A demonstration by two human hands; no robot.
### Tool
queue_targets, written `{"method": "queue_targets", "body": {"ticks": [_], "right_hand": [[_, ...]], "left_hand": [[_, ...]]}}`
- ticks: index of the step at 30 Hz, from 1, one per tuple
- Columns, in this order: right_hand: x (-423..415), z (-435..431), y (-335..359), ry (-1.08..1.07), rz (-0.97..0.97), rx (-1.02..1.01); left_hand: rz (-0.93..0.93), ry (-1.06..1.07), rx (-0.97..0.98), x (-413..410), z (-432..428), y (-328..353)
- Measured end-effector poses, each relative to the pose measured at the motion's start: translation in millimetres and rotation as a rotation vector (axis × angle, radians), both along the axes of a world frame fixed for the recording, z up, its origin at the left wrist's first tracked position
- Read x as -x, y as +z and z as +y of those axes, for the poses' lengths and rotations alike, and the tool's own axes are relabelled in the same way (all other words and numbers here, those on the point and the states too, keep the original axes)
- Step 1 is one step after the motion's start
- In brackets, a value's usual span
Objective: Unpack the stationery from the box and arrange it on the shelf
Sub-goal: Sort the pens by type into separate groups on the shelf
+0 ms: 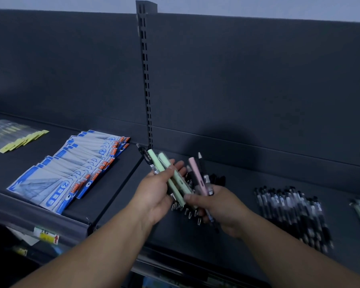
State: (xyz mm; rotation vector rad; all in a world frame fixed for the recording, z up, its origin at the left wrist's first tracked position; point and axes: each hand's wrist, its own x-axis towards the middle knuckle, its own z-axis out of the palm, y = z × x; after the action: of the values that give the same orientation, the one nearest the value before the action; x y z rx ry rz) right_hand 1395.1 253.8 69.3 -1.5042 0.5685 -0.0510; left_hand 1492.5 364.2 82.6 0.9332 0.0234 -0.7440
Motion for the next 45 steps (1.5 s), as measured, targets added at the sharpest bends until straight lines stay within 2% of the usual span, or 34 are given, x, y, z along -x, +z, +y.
{"method": "queue_targets", "body": {"ticks": [10,16,18,21,24,27,30,36,45], "right_hand": [[17,-8,0,-0.090,0.005,-0.158],[27,-5,0,-0.135,0.015,-0.168],[29,-14,-5,-0.294,0.019,-0.034],[36,-44,-11,-0.520,0.072,0.357],[44,-66,-16,-0.345,0.329,0.735],[43,-67,-23,-0.208,0.436,0.822],[34,-64,-29,-0.235,0.375,0.767],[16,-50,-34,-0.260,0.266,0.485],[44,-51,-16,-0.385,0.081,0.099]], "left_hand": [[-0.181,-0.156,-0.349,20,-4,-10],[-0.148,-0.163,-0.318,24,-11,-10],[-0.158,-0.134,-0.330,24,-15,-11],[-0.156,-0.132,-0.348,23,-18,-13],[-0.161,-0.162,-0.363,23,-22,-17],[-0.167,-0.193,-0.372,24,-25,-20],[-0.176,-0.223,-0.390,22,-23,-24],[-0.183,-0.245,-0.412,17,-20,-30],[-0.274,-0.366,-0.423,27,-41,-21]]}}
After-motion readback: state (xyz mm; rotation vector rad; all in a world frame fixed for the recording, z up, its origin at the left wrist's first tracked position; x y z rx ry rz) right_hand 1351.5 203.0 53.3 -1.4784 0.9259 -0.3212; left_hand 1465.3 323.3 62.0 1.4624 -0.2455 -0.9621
